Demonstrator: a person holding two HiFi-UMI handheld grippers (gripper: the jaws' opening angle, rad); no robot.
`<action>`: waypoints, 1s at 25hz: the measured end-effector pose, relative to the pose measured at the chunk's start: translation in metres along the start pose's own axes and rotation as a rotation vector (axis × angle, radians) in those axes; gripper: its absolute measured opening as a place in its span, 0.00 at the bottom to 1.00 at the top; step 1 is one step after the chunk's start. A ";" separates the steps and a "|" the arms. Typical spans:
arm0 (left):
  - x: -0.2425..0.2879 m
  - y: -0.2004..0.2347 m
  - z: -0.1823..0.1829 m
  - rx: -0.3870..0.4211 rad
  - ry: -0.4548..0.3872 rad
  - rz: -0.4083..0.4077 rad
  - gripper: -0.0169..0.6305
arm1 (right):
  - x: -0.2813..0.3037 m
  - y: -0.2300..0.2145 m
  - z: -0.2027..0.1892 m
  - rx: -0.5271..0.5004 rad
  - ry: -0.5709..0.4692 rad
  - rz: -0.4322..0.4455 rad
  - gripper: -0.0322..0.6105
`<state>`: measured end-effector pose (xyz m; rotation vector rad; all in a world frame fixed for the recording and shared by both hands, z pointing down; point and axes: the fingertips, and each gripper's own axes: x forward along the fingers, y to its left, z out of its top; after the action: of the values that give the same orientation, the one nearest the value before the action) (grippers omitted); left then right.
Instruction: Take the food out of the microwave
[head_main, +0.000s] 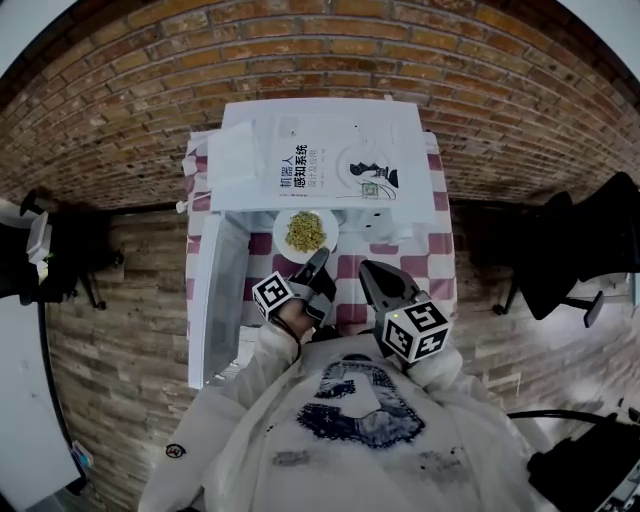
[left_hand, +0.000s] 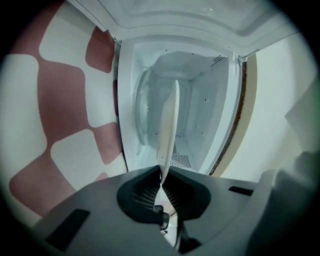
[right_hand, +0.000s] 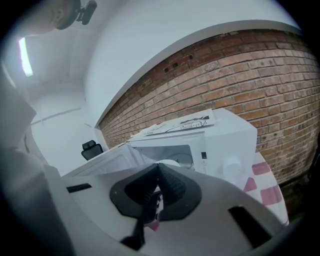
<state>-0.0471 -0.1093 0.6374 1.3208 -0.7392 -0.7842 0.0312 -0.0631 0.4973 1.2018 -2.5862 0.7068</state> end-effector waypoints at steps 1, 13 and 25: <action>-0.003 -0.004 -0.004 -0.003 -0.004 -0.006 0.05 | -0.003 0.001 -0.001 0.000 0.000 0.007 0.07; -0.027 -0.046 -0.063 -0.029 -0.070 -0.082 0.05 | -0.052 0.000 -0.002 -0.014 -0.023 0.073 0.07; -0.059 -0.080 -0.133 -0.042 -0.141 -0.094 0.05 | -0.110 -0.003 -0.021 -0.003 -0.036 0.122 0.07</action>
<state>0.0259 0.0059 0.5422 1.2788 -0.7721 -0.9712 0.1045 0.0184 0.4755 1.0722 -2.7084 0.7111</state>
